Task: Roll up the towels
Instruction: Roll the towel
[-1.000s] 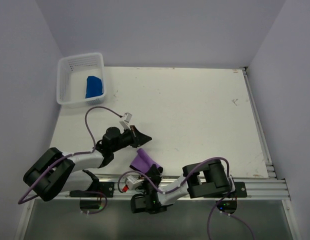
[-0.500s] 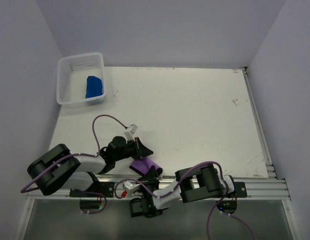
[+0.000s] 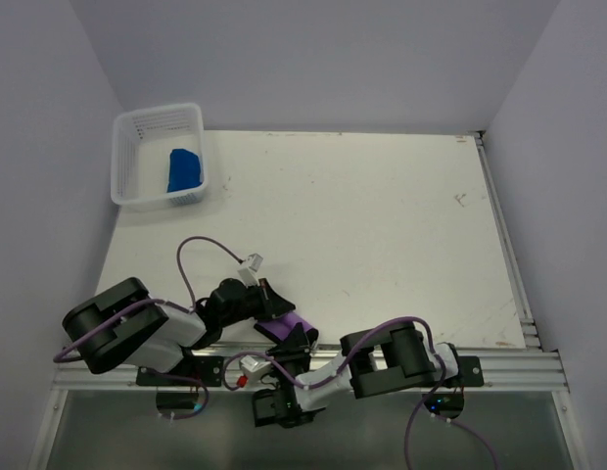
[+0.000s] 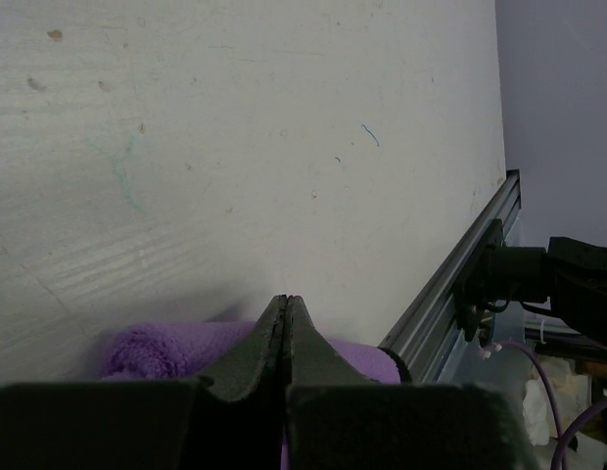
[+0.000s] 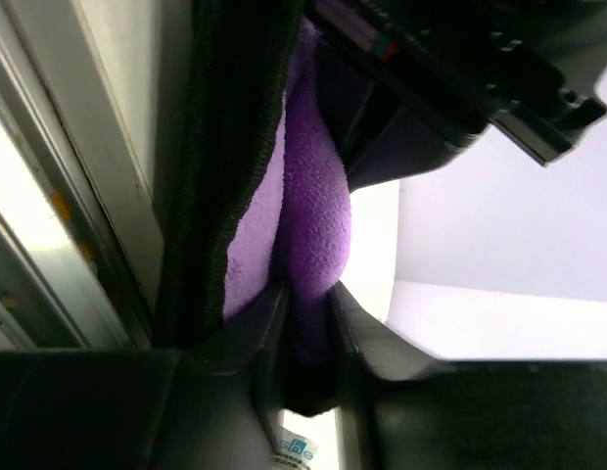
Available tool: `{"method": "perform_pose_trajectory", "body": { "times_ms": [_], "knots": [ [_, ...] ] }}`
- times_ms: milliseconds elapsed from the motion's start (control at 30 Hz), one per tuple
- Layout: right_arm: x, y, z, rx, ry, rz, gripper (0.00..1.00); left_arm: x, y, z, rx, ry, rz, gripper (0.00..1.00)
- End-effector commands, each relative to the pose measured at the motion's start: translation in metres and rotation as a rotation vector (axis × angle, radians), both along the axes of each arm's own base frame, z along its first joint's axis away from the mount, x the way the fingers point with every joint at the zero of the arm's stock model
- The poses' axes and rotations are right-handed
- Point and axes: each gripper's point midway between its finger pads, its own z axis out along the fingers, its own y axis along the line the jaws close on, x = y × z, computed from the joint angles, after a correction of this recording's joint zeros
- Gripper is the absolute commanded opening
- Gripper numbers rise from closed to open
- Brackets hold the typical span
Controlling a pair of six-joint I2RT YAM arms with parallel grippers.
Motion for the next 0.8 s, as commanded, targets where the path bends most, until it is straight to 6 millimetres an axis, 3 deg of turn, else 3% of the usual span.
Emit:
{"method": "perform_pose_trajectory", "body": {
  "times_ms": [0,100,500,633,733,767],
  "knots": [
    [-0.004,0.006,0.009,0.058,0.006,-0.009,0.39,-0.002,0.012,-0.015,0.021,0.003,0.049,0.0],
    [-0.003,0.006,0.019,0.089,0.001,-0.015,0.5,-0.002,0.017,-0.026,0.07,0.003,0.048,0.0],
    [-0.004,-0.018,0.074,0.31,0.044,-0.066,0.52,0.006,0.023,-0.033,0.122,-0.016,0.087,0.0],
    [-0.015,-0.026,0.087,0.415,0.143,-0.065,0.52,0.006,0.026,-0.035,0.133,-0.018,0.091,0.0],
    [-0.025,-0.029,0.078,0.482,0.302,-0.069,0.54,0.007,0.027,-0.035,0.139,-0.022,0.095,0.0],
    [-0.028,-0.028,0.088,0.548,0.361,-0.057,0.54,0.006,0.028,-0.035,0.14,-0.023,0.097,0.0]
  ]
}}
